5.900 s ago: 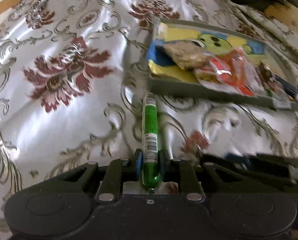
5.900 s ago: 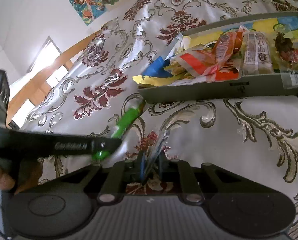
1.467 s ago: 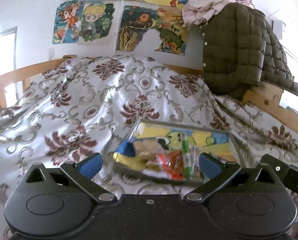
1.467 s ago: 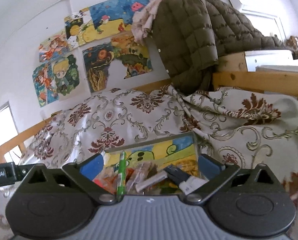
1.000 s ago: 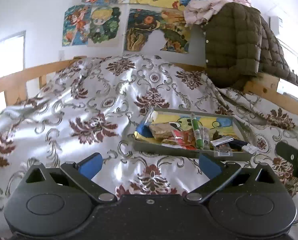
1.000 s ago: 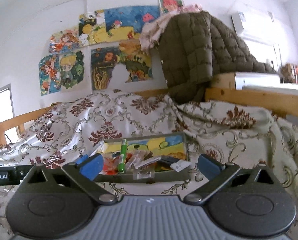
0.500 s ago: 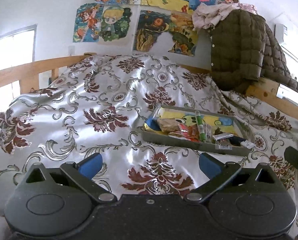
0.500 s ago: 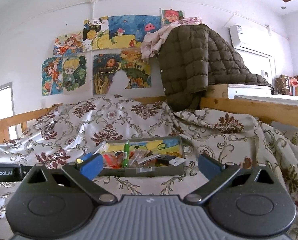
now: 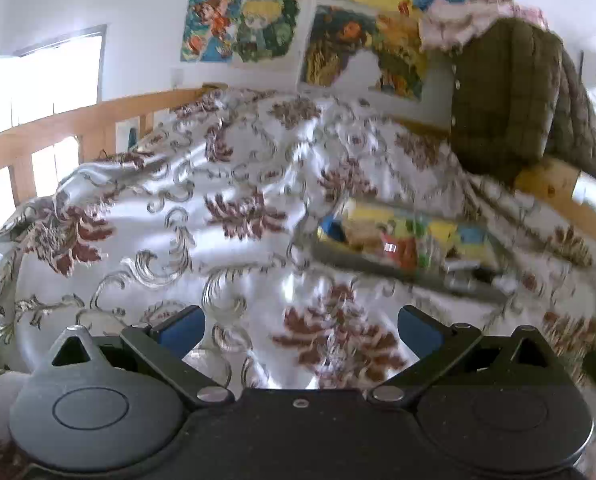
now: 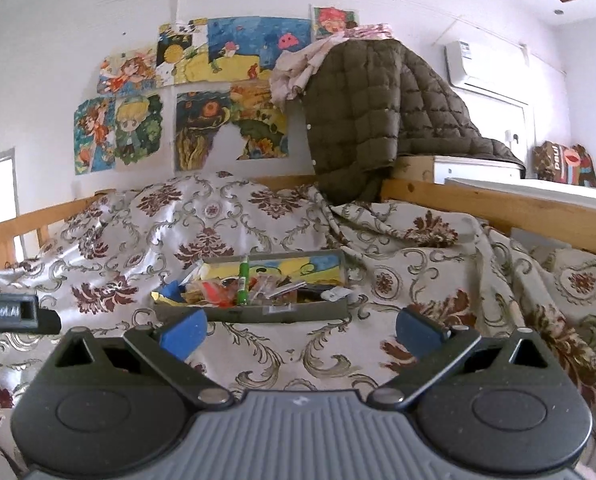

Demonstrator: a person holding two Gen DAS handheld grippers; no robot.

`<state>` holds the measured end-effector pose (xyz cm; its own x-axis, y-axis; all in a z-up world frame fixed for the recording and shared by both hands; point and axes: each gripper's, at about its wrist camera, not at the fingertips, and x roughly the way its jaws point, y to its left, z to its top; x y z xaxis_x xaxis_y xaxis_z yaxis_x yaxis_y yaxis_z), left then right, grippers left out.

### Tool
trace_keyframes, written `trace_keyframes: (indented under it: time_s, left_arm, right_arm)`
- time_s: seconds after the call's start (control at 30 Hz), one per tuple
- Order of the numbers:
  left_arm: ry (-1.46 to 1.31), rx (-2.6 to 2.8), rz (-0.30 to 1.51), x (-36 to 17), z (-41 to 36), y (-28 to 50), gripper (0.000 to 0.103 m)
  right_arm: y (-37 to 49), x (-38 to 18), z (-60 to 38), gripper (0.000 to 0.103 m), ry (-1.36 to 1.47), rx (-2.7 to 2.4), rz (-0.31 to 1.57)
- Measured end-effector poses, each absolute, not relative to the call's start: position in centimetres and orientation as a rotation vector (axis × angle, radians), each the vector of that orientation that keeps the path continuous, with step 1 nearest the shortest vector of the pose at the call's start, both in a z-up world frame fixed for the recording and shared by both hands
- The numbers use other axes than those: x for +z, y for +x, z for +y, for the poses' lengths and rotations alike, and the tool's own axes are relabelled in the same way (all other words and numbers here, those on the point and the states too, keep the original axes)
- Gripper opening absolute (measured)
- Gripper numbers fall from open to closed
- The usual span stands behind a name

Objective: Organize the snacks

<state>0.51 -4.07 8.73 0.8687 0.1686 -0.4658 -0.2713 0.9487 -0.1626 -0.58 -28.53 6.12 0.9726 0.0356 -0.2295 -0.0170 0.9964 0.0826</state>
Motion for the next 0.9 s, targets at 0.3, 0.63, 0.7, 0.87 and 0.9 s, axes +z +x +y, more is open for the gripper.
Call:
trace_keyframes:
  time_s: [0.3,0.63,0.7,0.87,0.9]
  left_arm:
    - [-0.323,0.260,0.408,12.0,-4.0,0.1,0.102]
    - [-0.368,0.326,0.395,13.4,-3.9,1.5,0.102]
    - [-0.362,0.320,0.355,14.2,-3.6,1.2,0.102]
    - [-0.292,0.196,0.311,14.1,-2.1,0.0,0.102]
    - [-0.280,0.173,0.309,13.6,-1.6,-0.3,0.102]
  right_arm:
    - [-0.8,7.9,-28.2,0.103,0.093,-0.025,0.339]
    - [-1.3,12.6,-27.1,0.103,0.132,-0.094,0.495]
    - [-1.1,13.7,-26.7,0.103,0.127,-0.096,0.517]
    - [-1.0,16.0,-25.0,0.103,0.119,-0.108,0.532]
    - [-0.9,16.4,-24.6,0.103,0.124,-0.099,0.538]
